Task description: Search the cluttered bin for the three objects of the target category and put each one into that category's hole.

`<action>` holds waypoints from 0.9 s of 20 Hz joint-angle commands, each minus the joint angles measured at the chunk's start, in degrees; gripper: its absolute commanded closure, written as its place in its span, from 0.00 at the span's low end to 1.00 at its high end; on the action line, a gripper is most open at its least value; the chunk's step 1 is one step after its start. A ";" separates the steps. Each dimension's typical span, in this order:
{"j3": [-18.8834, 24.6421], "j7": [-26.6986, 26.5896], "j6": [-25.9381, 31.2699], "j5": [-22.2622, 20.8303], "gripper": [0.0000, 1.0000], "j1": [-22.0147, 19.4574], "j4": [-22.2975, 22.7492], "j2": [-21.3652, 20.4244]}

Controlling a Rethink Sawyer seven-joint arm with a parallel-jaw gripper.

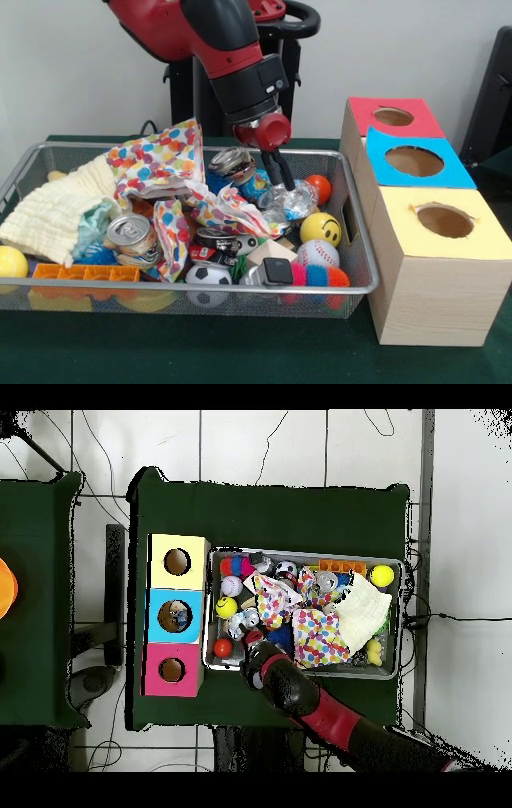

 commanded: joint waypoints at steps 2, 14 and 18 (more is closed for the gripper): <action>2.77 14.56 -0.32 4.44 0.00 0.01 -8.05 3.35; 0.19 12.78 0.47 4.62 0.00 0.63 -9.01 3.33; 0.74 12.35 0.52 4.14 0.00 0.07 -9.82 3.70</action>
